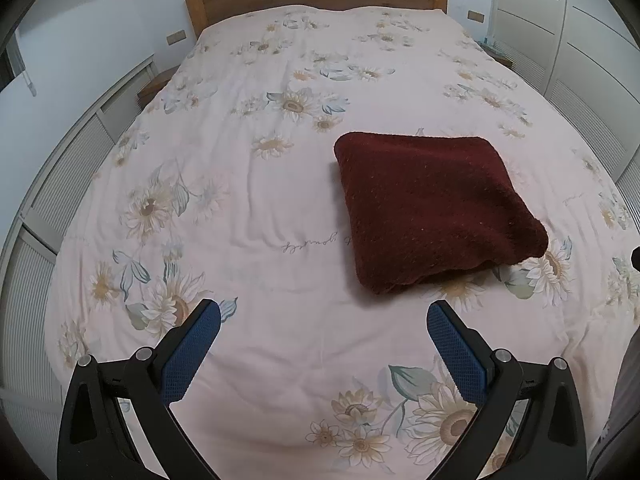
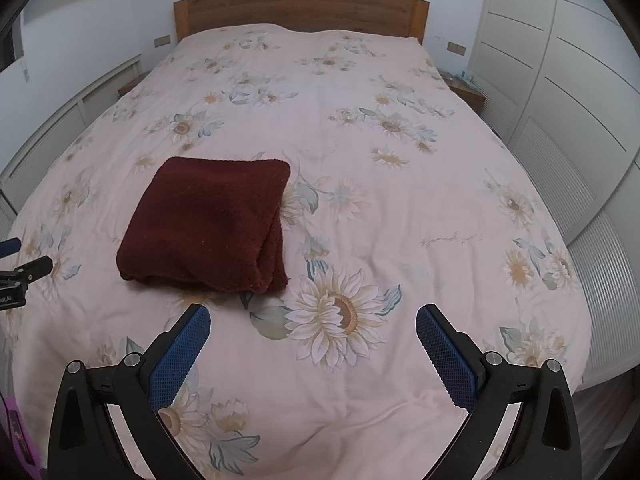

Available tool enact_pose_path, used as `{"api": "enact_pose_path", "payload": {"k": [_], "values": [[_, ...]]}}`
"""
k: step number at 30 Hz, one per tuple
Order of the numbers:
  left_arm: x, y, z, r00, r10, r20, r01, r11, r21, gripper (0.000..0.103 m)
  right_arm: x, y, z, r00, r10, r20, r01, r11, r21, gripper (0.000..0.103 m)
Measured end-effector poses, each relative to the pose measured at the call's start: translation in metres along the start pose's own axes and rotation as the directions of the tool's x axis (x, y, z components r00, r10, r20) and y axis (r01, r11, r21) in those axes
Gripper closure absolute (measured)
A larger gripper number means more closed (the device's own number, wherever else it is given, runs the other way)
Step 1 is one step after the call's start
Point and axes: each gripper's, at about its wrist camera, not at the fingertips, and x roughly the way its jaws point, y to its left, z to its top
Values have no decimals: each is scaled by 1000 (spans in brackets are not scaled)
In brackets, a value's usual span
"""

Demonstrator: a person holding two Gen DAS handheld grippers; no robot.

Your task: Fold small clothes

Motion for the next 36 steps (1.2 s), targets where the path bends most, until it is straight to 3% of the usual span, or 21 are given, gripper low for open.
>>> {"api": "enact_pose_path", "payload": {"k": [36], "values": [[6,-2,-3,1000,-26,-17,27,999,28,1,10,-7,-4,999,22,-34,-22,1000,-21,0]]}}
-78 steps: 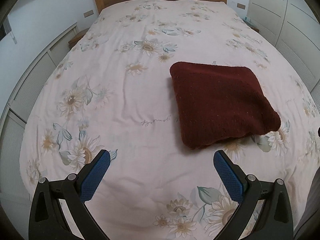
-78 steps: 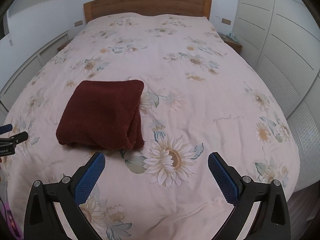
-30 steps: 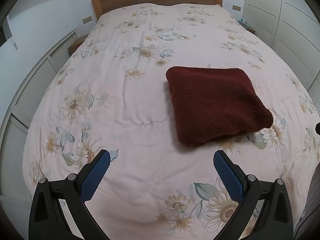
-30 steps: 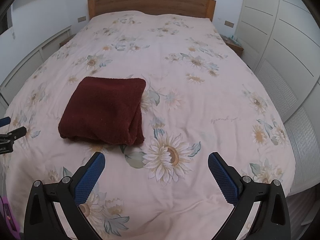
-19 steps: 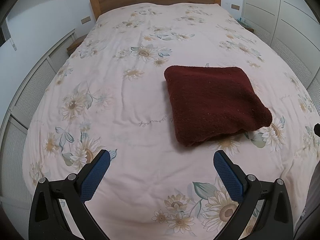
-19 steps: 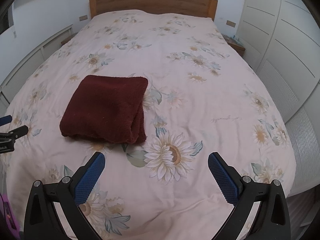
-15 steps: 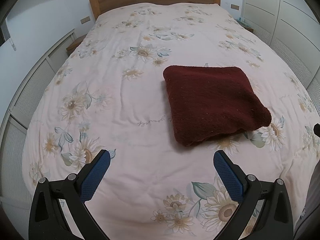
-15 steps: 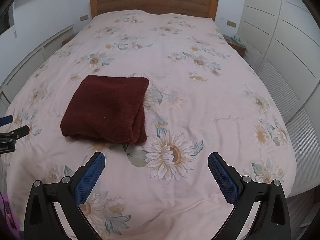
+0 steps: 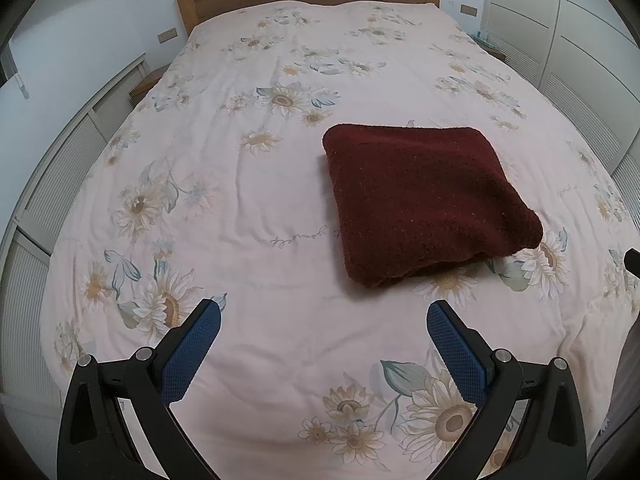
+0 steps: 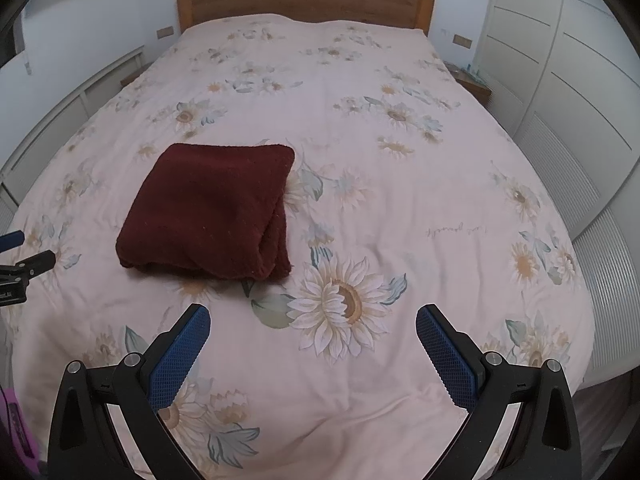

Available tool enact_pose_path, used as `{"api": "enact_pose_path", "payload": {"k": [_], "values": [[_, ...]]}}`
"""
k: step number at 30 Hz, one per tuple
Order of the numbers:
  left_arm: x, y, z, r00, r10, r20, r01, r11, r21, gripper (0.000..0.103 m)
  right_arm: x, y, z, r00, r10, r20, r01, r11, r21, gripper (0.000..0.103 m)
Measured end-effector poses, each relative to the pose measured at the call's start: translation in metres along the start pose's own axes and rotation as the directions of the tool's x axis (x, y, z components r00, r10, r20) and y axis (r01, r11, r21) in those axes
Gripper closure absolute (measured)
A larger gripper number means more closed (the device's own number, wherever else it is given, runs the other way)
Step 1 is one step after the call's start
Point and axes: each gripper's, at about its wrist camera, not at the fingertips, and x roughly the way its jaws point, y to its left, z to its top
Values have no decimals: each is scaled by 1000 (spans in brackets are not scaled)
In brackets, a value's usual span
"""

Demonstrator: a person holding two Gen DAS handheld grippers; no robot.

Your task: Fold small clothes

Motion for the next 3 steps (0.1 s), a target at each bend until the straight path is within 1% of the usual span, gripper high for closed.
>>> {"api": "enact_pose_path", "payload": {"k": [3], "values": [[0,-1,0,1000,0,-1,0,1000,5,1,0,0,0,1000,1,1,-1,1000,1,0]]}}
